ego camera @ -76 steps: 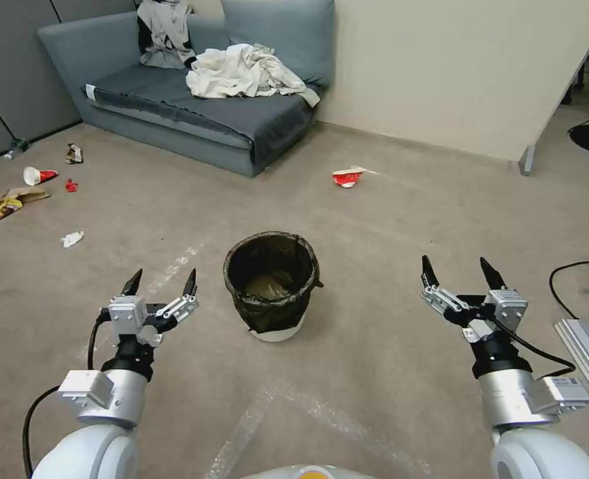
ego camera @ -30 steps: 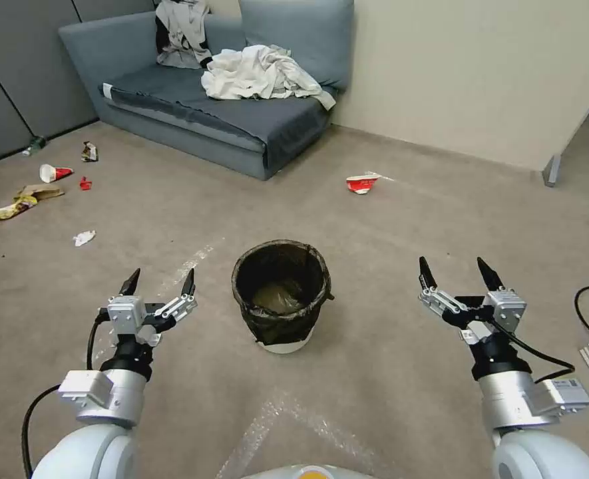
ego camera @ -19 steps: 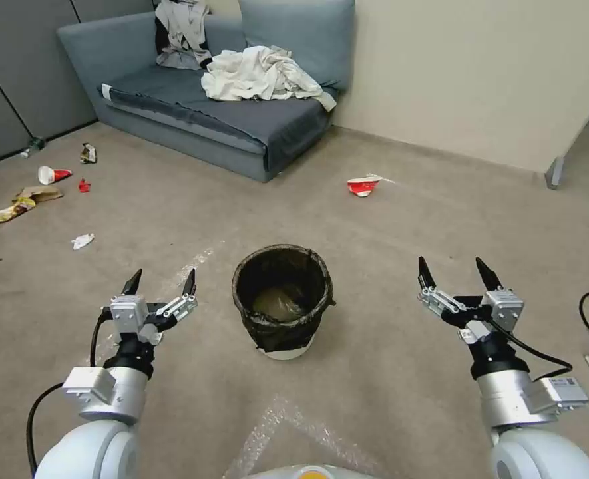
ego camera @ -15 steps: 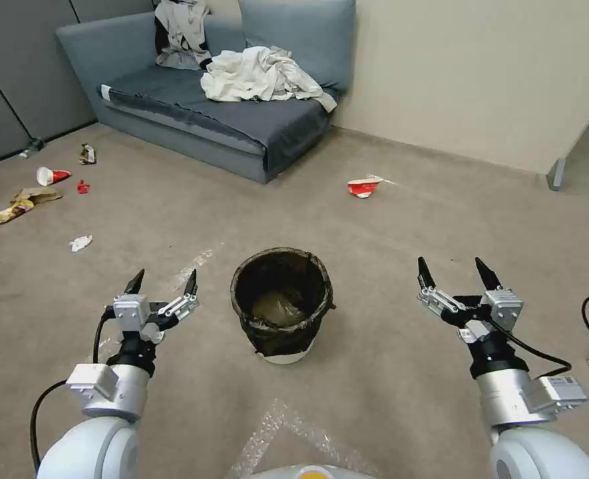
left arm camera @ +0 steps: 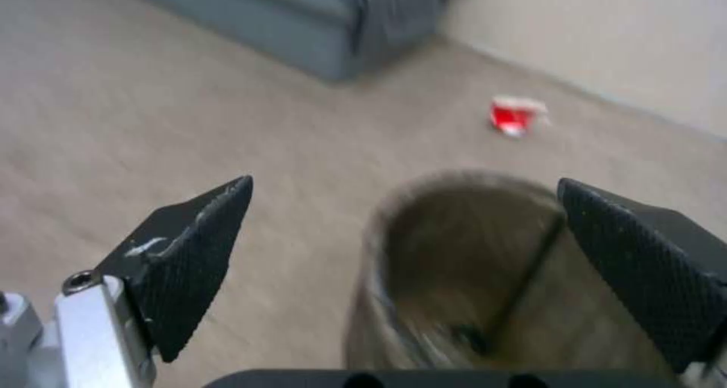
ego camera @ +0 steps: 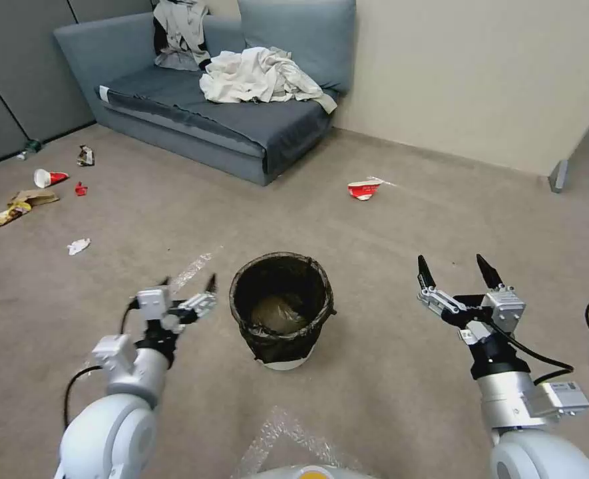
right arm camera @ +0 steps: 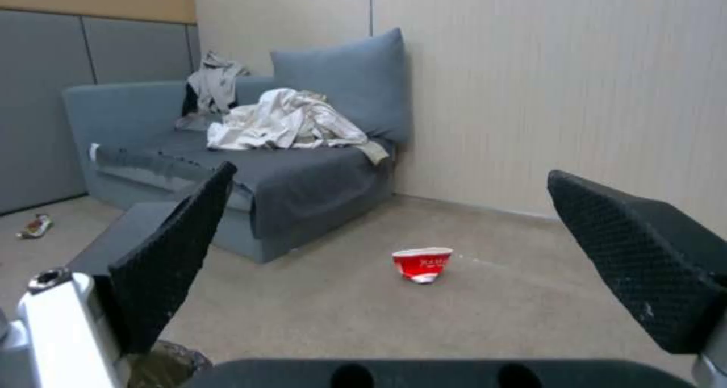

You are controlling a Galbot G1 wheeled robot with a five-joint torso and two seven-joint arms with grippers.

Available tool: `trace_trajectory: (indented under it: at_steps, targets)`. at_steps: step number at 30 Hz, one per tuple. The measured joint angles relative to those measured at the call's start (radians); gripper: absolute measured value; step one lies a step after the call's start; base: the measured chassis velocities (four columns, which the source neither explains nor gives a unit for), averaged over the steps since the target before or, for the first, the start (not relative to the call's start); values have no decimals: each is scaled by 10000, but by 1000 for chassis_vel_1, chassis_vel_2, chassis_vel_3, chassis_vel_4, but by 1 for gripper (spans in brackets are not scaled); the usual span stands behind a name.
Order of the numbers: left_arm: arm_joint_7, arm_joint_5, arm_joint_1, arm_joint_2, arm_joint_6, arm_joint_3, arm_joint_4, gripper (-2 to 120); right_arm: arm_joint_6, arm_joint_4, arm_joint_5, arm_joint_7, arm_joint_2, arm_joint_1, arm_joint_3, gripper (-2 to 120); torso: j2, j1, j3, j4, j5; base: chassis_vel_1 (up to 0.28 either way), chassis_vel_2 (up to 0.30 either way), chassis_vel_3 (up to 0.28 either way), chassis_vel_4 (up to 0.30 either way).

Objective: Pick up the trash can from the floor.

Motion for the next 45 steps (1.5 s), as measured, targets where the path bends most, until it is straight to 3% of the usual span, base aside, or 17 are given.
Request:
trace_trajectory:
  at_steps: [7, 10, 16, 23, 27, 35, 41, 43, 45]
  targets:
    - [-1218, -1399, -1184, 569, 1359, 958, 1010, 100, 78, 81, -12, 9, 52, -152, 137, 100, 0, 0, 0, 1, -4, 0, 0, 0, 0]
    - [-2327, -2035, -2051, 607, 2248, 1398, 1703, 100, 93, 129, -46, 34, 139, -218, 181, 100, 0, 0, 0, -2, -1, 0, 0, 0, 0]
    - [-2925, -2382, -2789, 668, 2413, 1833, 2569, 100, 113, 134, -64, 85, 168, -260, 267, 100, 0, 0, 0, 1, -2, 0, 0, 0, 0]
    - [-4304, -4149, -3592, 623, 2912, 2217, 3293, 96, 115, 81, -64, 254, 193, -244, 323, 100, 0, 0, 0, 0, -1, 0, 0, 0, 0]
    - [-4452, -4269, -3664, 608, 2920, 2244, 3388, 88, 116, 59, -65, 267, 210, -243, 323, 100, 0, 0, 0, 0, -2, 0, 0, 0, 0]
    - [-4612, -4468, -3763, 570, 2948, 2320, 3793, 54, 116, -23, -83, 308, 211, -229, 311, 100, 0, 0, 0, 0, -2, 0, 0, 0, 0]
    - [-4628, -4478, -3785, 519, 2940, 2325, 3838, 37, 122, -56, -83, 348, 186, -229, 308, 100, 0, 0, 0, 1, -2, 0, 0, 0, 0]
    - [-4656, -4472, -3787, 471, 2932, 2318, 3839, 26, 123, -66, -83, 399, 167, -230, 307, 100, 0, 0, 0, 0, -2, 0, 0, 0, 0]
    - [-4665, -4466, -3786, 462, 2930, 2310, 3839, 24, 123, -69, -83, 406, 163, -231, 306, 100, 0, 0, 0, 0, -1, 0, 0, 0, 0]
